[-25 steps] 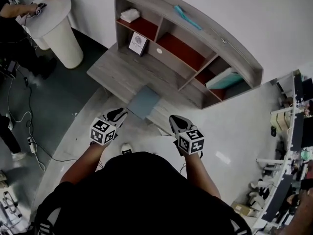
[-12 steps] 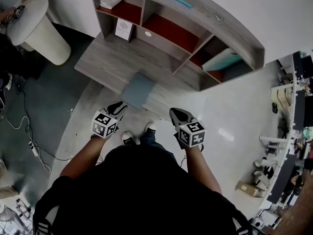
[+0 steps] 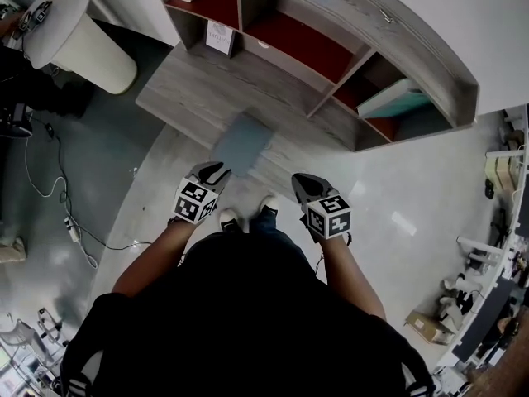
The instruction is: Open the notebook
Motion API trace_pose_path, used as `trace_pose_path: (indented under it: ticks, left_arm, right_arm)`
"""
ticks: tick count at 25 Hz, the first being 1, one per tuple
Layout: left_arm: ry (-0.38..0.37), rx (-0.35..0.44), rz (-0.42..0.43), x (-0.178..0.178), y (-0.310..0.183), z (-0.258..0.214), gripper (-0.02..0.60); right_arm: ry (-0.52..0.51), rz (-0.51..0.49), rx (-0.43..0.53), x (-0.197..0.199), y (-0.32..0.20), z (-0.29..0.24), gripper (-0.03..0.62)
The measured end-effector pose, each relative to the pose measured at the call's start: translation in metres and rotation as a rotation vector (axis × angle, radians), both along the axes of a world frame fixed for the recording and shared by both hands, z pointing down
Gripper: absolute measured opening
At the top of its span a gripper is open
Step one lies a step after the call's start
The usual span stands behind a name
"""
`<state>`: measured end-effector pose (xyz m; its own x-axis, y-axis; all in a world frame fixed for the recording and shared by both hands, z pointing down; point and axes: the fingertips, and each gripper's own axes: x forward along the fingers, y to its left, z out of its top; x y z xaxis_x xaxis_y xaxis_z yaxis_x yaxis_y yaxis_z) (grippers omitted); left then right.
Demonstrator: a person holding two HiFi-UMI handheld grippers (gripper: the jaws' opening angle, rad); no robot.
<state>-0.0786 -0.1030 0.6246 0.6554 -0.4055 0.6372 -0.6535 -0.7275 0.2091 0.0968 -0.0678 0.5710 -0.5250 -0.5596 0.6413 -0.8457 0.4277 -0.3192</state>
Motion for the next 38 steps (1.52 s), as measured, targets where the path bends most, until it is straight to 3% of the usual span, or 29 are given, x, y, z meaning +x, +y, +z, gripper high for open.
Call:
trace_pose_path:
  ticks: [11,21,26,32,38]
  left_arm:
    - [-0.216,0.029,0.057,0.021,0.010,0.076,0.121]
    - [-0.333,0.046,0.116,0.036,0.017,0.124,0.158]
    - [-0.438,0.083,0.179,0.035,0.021,0.147,0.160]
    - [-0.498,0.085,0.230,0.037,0.026,0.174,0.169]
    - [-0.585,0.144,0.314,0.043,0.028,0.192,0.184]
  right_arm:
    - [0.005,-0.086,-0.100,0.021,0.011,0.053,0.003]
    - [0.011,-0.143,-0.162,0.026,0.016,0.080,0.003]
    - [0.008,-0.165,-0.188,0.020,0.018,0.092,0.003]
    - [0.019,-0.182,-0.212,0.018,0.018,0.101,0.003]
    - [0.013,-0.185,-0.232,0.016,0.015,0.111,0.003]
